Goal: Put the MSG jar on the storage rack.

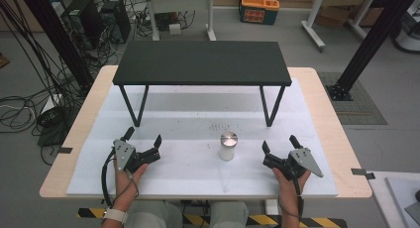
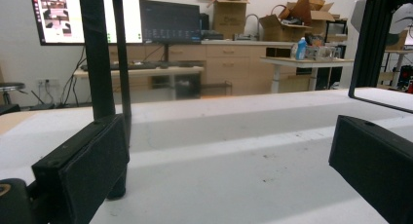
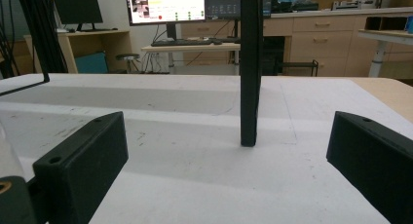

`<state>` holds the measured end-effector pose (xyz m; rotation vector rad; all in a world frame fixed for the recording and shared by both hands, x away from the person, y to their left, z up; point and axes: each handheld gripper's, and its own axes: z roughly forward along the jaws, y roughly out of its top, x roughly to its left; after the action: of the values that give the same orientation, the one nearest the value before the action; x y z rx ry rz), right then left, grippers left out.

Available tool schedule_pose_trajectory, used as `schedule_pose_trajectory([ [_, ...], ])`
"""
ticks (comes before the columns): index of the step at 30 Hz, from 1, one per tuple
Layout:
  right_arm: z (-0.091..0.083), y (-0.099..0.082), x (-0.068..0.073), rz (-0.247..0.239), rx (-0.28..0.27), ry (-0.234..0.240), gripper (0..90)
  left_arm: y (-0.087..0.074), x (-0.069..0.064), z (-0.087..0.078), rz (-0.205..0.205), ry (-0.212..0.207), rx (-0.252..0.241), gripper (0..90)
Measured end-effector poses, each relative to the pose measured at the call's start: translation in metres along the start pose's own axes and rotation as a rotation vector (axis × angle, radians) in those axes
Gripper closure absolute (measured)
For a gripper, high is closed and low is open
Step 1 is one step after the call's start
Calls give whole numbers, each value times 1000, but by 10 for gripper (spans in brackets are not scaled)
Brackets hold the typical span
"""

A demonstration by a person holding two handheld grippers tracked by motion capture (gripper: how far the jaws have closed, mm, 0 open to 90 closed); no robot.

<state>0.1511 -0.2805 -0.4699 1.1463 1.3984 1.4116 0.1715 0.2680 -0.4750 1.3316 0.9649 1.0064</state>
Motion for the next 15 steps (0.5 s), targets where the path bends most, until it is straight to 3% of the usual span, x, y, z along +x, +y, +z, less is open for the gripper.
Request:
schedule_pose_trajectory([
  [15, 0, 0, -1, 2, 0, 2, 12, 0, 0, 0, 0, 3, 1, 14],
])
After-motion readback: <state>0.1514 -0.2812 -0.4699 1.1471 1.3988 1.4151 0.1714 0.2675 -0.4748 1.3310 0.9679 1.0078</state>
